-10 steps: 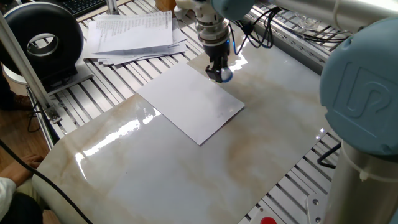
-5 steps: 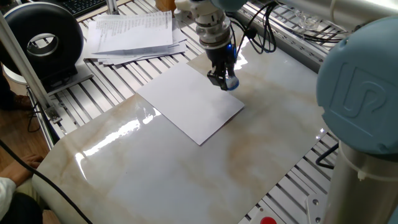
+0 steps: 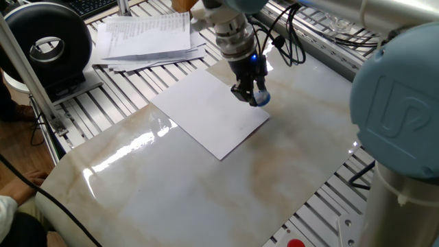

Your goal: Use the correction tape on paper

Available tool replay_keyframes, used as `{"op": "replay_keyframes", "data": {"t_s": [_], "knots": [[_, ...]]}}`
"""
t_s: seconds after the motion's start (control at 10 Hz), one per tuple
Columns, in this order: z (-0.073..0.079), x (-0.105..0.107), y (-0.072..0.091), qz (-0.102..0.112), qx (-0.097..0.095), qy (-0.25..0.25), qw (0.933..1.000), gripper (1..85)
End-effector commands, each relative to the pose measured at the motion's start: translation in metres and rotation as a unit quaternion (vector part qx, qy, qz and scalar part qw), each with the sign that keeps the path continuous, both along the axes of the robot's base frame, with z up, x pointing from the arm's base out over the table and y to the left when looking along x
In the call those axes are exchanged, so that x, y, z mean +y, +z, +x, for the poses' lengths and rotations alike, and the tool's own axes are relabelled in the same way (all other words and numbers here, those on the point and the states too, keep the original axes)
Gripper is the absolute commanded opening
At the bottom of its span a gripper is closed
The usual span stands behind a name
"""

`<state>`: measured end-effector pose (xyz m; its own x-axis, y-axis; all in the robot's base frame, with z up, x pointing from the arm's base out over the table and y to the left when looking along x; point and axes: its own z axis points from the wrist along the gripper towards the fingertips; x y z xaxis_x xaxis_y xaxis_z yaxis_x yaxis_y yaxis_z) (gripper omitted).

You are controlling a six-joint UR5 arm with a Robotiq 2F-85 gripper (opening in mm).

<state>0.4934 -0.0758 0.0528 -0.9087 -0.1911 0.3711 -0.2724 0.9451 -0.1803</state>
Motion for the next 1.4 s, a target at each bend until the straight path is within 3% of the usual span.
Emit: {"op": "replay_keyframes", "data": {"t_s": [0.0,0.2,0.4,0.6,0.8,1.0,1.3], "knots": [[-0.009,-0.009,0.004,-0.037,0.008,0.009,0.9992,1.7],[-0.004,-0.024,0.01,-0.067,0.0,0.043,0.9968,1.7],[0.001,-0.018,0.01,-0.039,-0.01,0.038,0.9985,1.7],[0.015,-0.02,0.01,-0.026,-0.03,0.047,0.9981,1.7],[0.02,-0.048,0.021,-0.07,-0.016,0.103,0.9921,1.7],[0.034,-0.069,0.03,-0.103,-0.017,0.159,0.9818,1.7],[0.038,-0.073,0.032,-0.107,-0.012,0.18,0.9777,1.7]]}}
